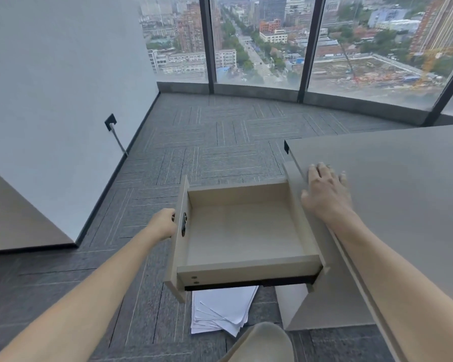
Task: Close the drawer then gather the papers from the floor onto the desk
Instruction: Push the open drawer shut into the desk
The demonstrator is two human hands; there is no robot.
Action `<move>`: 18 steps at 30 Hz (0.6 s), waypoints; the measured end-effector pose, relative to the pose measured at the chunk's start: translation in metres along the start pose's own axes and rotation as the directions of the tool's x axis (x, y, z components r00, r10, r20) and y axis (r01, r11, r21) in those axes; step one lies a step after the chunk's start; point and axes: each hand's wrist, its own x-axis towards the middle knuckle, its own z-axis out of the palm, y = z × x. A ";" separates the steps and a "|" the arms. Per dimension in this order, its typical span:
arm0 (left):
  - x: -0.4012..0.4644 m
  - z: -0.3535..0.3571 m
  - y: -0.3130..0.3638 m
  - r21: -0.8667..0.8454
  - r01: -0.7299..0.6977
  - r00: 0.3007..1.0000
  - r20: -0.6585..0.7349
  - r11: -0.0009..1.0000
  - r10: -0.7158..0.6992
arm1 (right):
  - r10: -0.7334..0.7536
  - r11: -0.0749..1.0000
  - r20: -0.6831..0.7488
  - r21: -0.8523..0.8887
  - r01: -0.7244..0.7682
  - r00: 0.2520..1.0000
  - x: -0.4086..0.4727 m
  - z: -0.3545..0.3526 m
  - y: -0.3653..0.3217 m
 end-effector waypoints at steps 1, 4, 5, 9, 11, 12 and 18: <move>-0.004 0.000 0.004 -0.023 0.001 1.000 -0.001 1.000 -0.001 | 0.000 1.000 0.000 0.000 0.000 1.000 -0.001 -0.001 0.000; -0.009 0.002 0.013 -0.112 0.020 0.999 0.037 0.993 -0.016 | -0.007 1.000 0.018 -0.003 0.007 1.000 -0.002 -0.005 -0.003; -0.010 0.003 0.017 -0.120 0.024 0.999 0.036 0.993 -0.020 | -0.009 1.000 0.030 0.004 0.009 1.000 -0.003 -0.006 -0.003; -0.013 0.017 0.031 -0.183 0.012 1.000 0.027 0.983 -0.007 | -0.037 0.999 0.095 0.025 0.034 0.995 0.001 -0.014 0.004; -0.014 0.027 0.038 -0.258 0.013 1.000 0.028 0.966 -0.006 | -0.077 0.996 0.100 0.046 0.072 0.992 0.001 -0.017 0.014; -0.014 0.032 0.041 -0.314 0.020 1.000 0.026 0.949 -0.012 | -0.092 0.995 0.095 0.048 0.088 0.991 0.000 -0.016 0.018; -0.006 0.059 0.062 -0.576 0.082 0.996 0.012 0.814 -0.092 | -0.021 1.000 0.108 -0.002 0.021 0.994 -0.005 -0.012 0.018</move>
